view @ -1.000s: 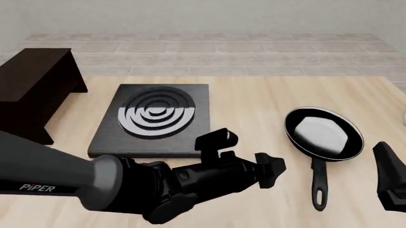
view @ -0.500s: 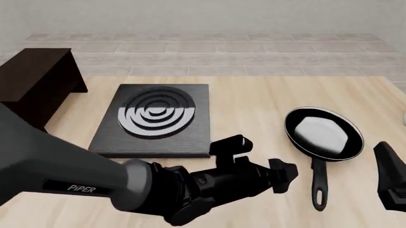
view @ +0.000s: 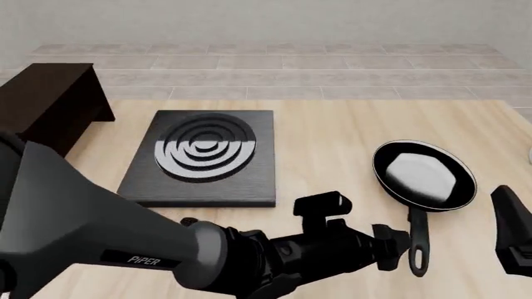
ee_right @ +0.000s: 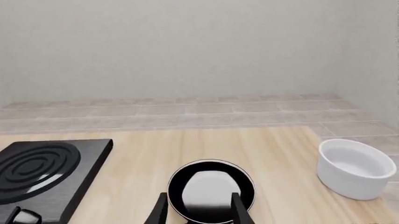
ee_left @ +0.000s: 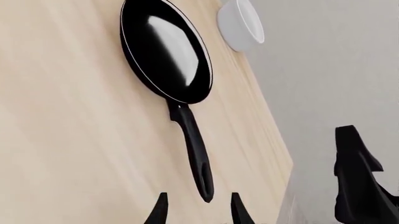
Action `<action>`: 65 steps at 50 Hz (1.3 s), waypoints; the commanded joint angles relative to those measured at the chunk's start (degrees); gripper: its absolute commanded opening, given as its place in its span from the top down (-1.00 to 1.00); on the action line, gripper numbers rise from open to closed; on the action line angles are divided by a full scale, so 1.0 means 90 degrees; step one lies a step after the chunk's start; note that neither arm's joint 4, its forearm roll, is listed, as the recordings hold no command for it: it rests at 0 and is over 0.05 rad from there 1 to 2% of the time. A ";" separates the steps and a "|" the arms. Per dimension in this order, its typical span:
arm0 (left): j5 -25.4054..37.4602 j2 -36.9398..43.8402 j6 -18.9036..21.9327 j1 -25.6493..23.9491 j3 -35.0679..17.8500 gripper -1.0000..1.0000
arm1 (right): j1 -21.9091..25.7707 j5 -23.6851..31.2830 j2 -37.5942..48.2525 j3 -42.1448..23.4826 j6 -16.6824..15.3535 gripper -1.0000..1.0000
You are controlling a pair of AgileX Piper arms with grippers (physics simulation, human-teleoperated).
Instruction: Put the frying pan on top of the cabinet.
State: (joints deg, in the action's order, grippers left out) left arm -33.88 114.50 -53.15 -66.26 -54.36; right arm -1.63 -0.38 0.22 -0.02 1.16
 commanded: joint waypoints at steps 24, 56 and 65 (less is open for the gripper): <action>-0.0036 0.0549 -0.0022 -0.0211 -0.0521 -1.00 | -0.0119 -0.0051 0.0077 -0.0004 0.0149 -1.00; -0.0047 0.0786 -0.0018 -0.0280 -0.0877 -1.00 | -0.0137 -0.0220 0.0279 0.0000 0.0224 -1.00; -0.0027 0.0859 -0.0037 -0.0275 -0.0990 -1.00 | -0.0150 -0.0314 0.0404 0.0000 0.0229 -1.00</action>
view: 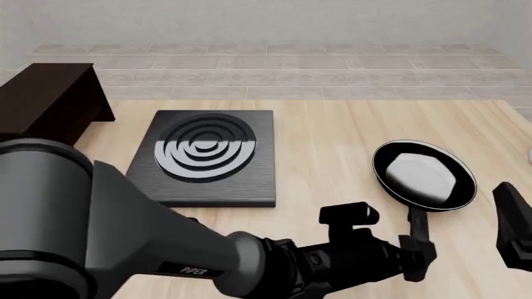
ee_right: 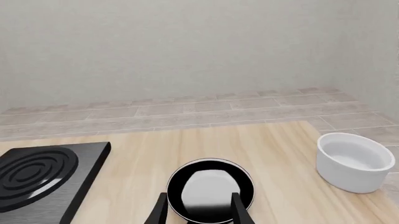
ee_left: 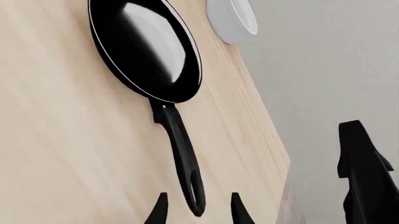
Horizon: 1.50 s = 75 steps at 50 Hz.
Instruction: Put the frying pan on top of the cabinet.
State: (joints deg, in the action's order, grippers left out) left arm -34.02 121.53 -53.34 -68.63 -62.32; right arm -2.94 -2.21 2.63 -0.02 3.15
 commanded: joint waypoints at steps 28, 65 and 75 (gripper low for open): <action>0.0020 0.0183 0.0058 -0.0041 -0.0362 -1.00 | -0.0026 -0.0173 0.0252 -0.0029 0.0038 -1.00; 0.0254 0.0334 -0.0198 0.0265 -0.0619 -1.00 | -0.0090 -0.0275 0.0375 -0.0004 0.0058 -1.00; 0.0373 0.0533 -0.0230 0.0373 -0.0798 -1.00 | -0.0098 -0.0281 0.0381 -0.0005 0.0062 -1.00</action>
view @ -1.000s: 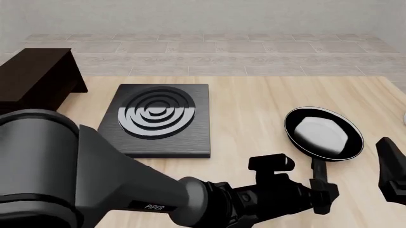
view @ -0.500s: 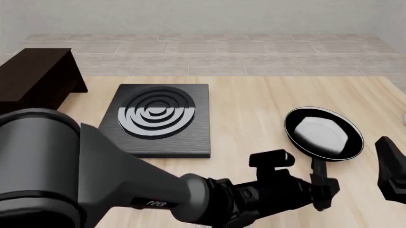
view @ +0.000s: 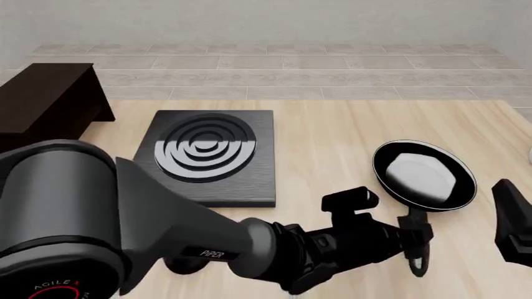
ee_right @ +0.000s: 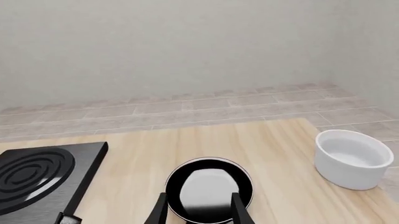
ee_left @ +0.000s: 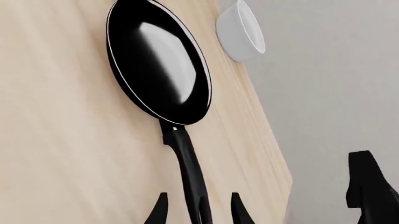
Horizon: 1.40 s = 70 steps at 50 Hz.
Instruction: Put the frying pan on top of the cabinet.
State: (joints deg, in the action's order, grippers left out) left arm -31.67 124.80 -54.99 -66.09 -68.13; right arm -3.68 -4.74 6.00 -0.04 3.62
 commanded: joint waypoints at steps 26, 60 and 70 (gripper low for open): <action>0.0111 0.0147 -0.0097 -0.0108 -0.0228 -1.00 | -0.0028 -0.0020 0.0026 0.0004 0.0023 -1.00; 0.0000 0.0514 -0.0305 -0.0157 -0.0450 -1.00 | -0.0097 -0.0237 0.0272 0.0003 0.0089 -1.00; -0.0019 0.0596 -0.0345 -0.0151 -0.0505 -1.00 | -0.0086 -0.0274 0.0315 0.0003 0.0083 -1.00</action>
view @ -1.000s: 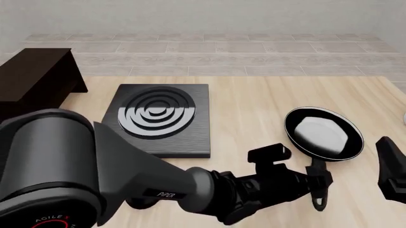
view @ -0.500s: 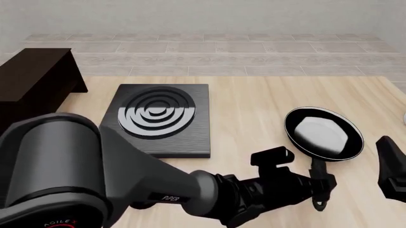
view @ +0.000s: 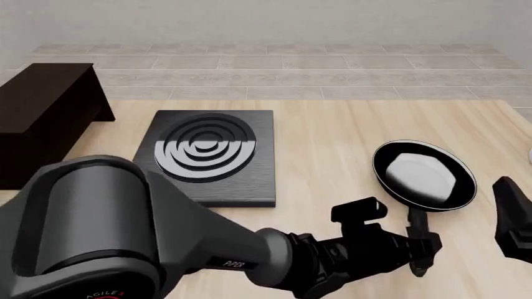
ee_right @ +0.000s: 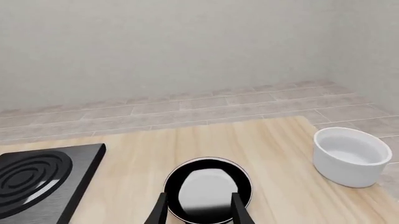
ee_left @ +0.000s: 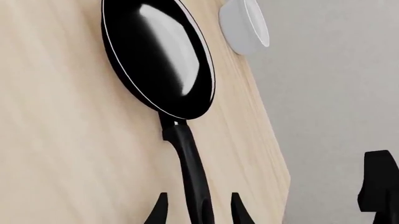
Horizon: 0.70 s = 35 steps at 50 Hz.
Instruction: Put the frying pan on top of the cabinet.
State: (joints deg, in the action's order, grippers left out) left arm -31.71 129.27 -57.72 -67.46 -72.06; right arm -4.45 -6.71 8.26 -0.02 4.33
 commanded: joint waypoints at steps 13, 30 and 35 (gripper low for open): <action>-0.0028 0.0232 -0.0047 -0.0013 -0.0168 -1.00 | -0.0028 -0.0130 0.0160 0.0000 0.0021 -1.00; 0.0014 0.0349 -0.0086 -0.0050 -0.0284 -1.00 | -0.0037 -0.0168 0.0204 -0.0001 0.0067 -1.00; 0.0048 0.0374 -0.0073 -0.0064 -0.0343 -1.00 | -0.0047 -0.0206 0.0244 -0.0001 0.0087 -1.00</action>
State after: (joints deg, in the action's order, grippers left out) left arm -31.57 132.11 -58.39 -67.89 -74.42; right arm -4.77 -8.27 10.14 -0.02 4.86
